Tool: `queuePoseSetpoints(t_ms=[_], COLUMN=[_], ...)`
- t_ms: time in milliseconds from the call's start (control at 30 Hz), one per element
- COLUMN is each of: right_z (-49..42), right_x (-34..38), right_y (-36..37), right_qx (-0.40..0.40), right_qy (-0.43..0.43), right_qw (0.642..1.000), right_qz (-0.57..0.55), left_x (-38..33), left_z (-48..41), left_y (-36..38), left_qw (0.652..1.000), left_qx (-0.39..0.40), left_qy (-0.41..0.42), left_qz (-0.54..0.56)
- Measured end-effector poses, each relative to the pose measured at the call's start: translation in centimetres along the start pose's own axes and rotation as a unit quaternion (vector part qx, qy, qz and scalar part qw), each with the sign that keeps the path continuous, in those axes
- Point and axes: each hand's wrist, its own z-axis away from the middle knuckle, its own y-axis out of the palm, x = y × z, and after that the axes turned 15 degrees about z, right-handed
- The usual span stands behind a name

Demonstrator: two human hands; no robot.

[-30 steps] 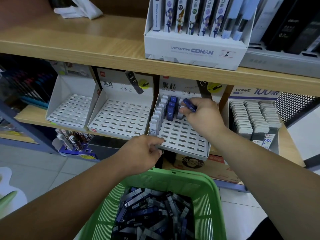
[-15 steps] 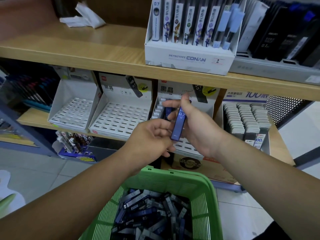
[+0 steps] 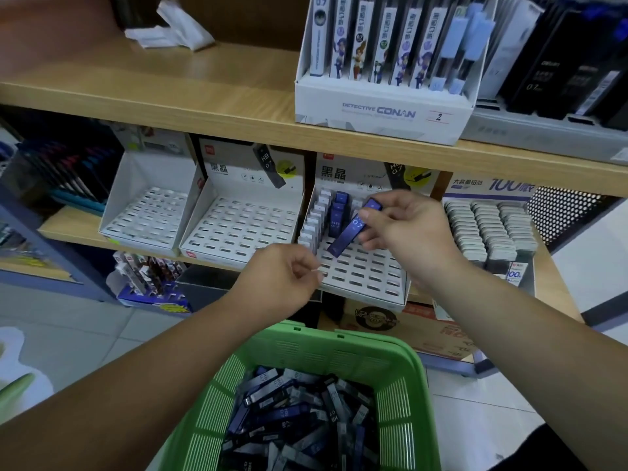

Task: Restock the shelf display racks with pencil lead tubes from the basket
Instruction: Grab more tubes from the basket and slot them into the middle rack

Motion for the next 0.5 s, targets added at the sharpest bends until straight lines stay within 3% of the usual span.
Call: queuePoseSetpoints(t_ms=[67,167,500], right_z=[-0.7,-1.6,-3.2], right_x=[-0.7,-1.5,-2.0], right_y=[0.1,1.0,3.0], right_qx=[-0.021,-0.051,-0.045], right_qy=[-0.046,-0.105,-0.186], right_qw=[0.997,0.982,0.955], right_qz=[0.066,0.148,0.225], left_x=[1.2,2.2,3.4], left_z=[-0.1,-0.3,-0.9], left_y=[-0.1,-0.2,-0.3], left_qw=[0.997,0.997,0.998], left_qx=[0.022,0.020,0.029], left_qy=[0.012,0.008,0.008], left_qz=[-0.077,-0.073,-0.051])
